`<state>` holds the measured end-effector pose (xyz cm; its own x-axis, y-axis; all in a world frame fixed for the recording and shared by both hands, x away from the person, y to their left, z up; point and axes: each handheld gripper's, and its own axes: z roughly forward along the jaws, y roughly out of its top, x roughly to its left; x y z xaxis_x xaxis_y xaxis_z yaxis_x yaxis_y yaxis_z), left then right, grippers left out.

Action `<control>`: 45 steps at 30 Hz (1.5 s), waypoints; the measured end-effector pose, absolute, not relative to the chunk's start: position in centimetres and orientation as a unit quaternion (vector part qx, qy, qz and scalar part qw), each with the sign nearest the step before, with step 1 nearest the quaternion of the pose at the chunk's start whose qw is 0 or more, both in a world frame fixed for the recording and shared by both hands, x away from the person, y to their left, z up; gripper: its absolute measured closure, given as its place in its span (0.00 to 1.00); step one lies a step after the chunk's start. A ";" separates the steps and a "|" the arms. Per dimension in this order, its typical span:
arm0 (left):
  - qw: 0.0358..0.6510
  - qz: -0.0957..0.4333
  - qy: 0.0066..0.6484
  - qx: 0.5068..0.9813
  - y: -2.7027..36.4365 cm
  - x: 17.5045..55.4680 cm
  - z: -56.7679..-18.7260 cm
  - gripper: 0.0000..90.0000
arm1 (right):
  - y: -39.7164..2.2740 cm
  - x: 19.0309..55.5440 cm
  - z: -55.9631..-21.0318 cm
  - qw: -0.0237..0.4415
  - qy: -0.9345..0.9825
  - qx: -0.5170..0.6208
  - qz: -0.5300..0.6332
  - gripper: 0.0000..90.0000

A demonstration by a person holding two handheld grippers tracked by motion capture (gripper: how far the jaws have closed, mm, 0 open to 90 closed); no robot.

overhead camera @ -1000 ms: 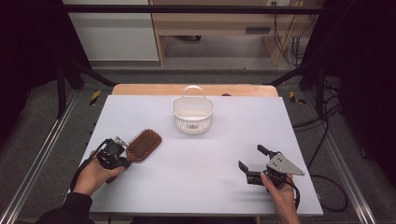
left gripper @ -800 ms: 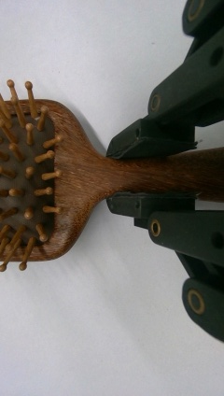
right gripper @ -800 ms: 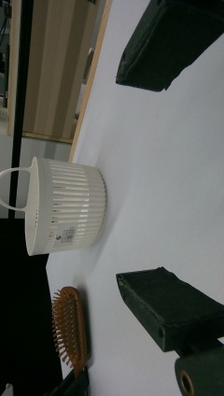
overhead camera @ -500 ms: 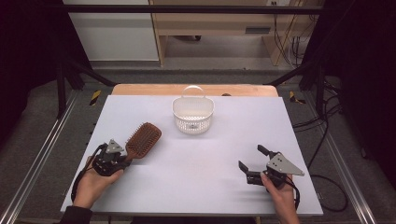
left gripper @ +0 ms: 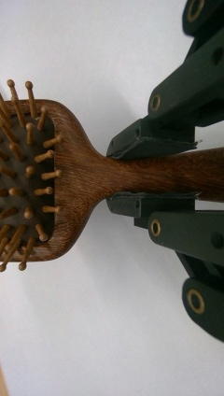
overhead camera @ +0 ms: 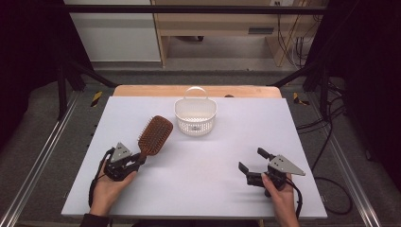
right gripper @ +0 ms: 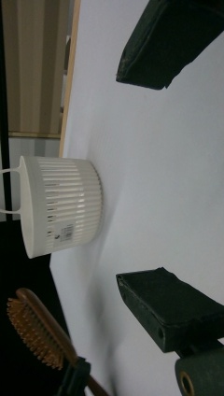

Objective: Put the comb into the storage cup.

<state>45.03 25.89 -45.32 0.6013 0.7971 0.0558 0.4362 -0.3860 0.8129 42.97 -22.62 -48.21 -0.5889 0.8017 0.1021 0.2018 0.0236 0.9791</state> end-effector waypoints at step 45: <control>0.479 0.251 0.340 0.769 23.3 42.4 -45.3 0.80 | -8.3 45.1 -42.2 0.103 0.676 0.356 0.637 0.08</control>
